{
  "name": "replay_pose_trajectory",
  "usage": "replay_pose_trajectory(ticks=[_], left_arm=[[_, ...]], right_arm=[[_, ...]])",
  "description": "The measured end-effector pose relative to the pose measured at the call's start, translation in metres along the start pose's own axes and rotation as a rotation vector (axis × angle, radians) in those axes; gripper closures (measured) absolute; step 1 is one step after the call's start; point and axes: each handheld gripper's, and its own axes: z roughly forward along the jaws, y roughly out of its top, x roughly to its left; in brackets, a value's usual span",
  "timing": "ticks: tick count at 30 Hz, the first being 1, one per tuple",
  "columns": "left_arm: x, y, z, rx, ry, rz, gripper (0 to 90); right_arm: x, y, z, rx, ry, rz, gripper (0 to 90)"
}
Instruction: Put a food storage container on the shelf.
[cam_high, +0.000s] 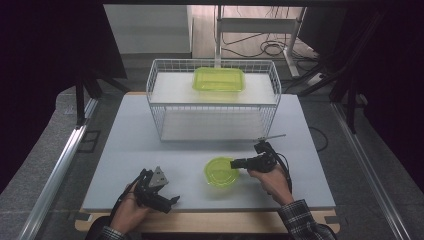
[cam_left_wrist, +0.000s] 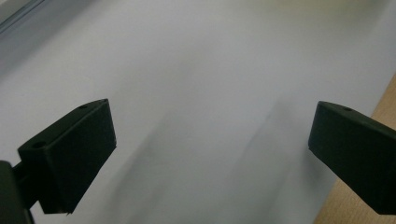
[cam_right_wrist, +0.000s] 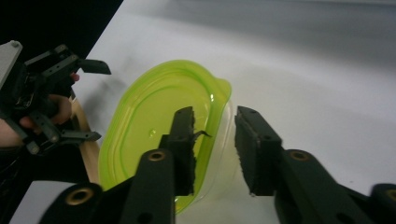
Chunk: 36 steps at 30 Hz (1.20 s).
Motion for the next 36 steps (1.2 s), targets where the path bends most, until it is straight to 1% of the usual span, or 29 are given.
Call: replay_pose_trajectory(ticks=[1, 3, 5, 6, 8, 11, 12, 16, 20, 22, 23, 25, 26, 28, 31, 36], left_arm=[[0.0, 0.0, 0.0, 0.0, 0.0, 0.001, 0.7], [0.0, 0.0, 0.0, 0.0, 0.001, 0.001, 0.7], [0.0, 0.0, 0.0, 0.0, 0.002, 0.002, 0.7], [0.0, 0.0, 0.0, 0.0, 0.002, 0.002, 0.7], [0.0, 0.0, -0.001, -0.002, 0.003, 0.001, 0.7], [0.0, 0.0, -0.001, -0.002, 0.004, 0.001, 0.8], [0.0, 0.0, -0.001, -0.002, 0.005, 0.001, 0.8], [0.0, 0.0, -0.001, -0.001, 0.005, 0.001, 0.8], [0.0, 0.0, -0.001, 0.0, 0.007, 0.002, 0.8], [0.0, 0.0, -0.001, 0.001, 0.008, 0.003, 0.9], [0.0, 0.0, -0.001, 0.001, 0.008, 0.002, 0.9], [0.0, 0.0, 0.0, 0.002, 0.009, 0.003, 0.9], [0.0, 0.0, 0.0, 0.002, 0.009, 0.004, 0.9], [-0.001, 0.0, 0.0, 0.003, 0.01, 0.005, 0.9], [-0.001, 0.0, 0.0, 0.003, 0.01, 0.005, 0.9], [-0.001, 0.0, -0.001, 0.003, 0.012, 0.005, 0.9]], right_arm=[[0.0, 0.0, 0.0, 0.003, 0.01, 0.007, 72.7], [0.0, 0.001, 0.001, 0.016, 0.016, 0.017, 75.2], [-0.001, 0.001, 0.002, 0.021, 0.04, 0.042, 79.4], [0.0, 0.001, 0.002, 0.033, 0.046, 0.047, 79.7], [0.001, 0.002, 0.002, 0.036, 0.05, 0.054, 80.1], [0.002, 0.002, 0.002, 0.037, 0.076, 0.068, 81.0], [0.003, 0.002, 0.001, 0.031, 0.093, 0.077, 81.1], [0.005, 0.003, 0.0, 0.023, 0.088, 0.068, 81.4], [0.004, 0.003, -0.003, 0.006, 0.087, 0.068, 81.5], [0.004, 0.004, -0.005, -0.008, 0.094, 0.073, 81.5], [0.003, 0.004, -0.007, -0.016, 0.108, 0.086, 81.5], [0.004, 0.005, -0.01, -0.03, 0.102, 0.085, 81.5], [0.004, 0.005, -0.012, -0.038, 0.111, 0.092, 81.5], [0.004, 0.006, -0.014, -0.049, 0.159, 0.116, 81.6], [0.007, 0.007, -0.014, -0.049, 0.127, 0.088, 81.6], [0.007, 0.01, -0.014, -0.06, 0.127, 0.09, 81.6]])
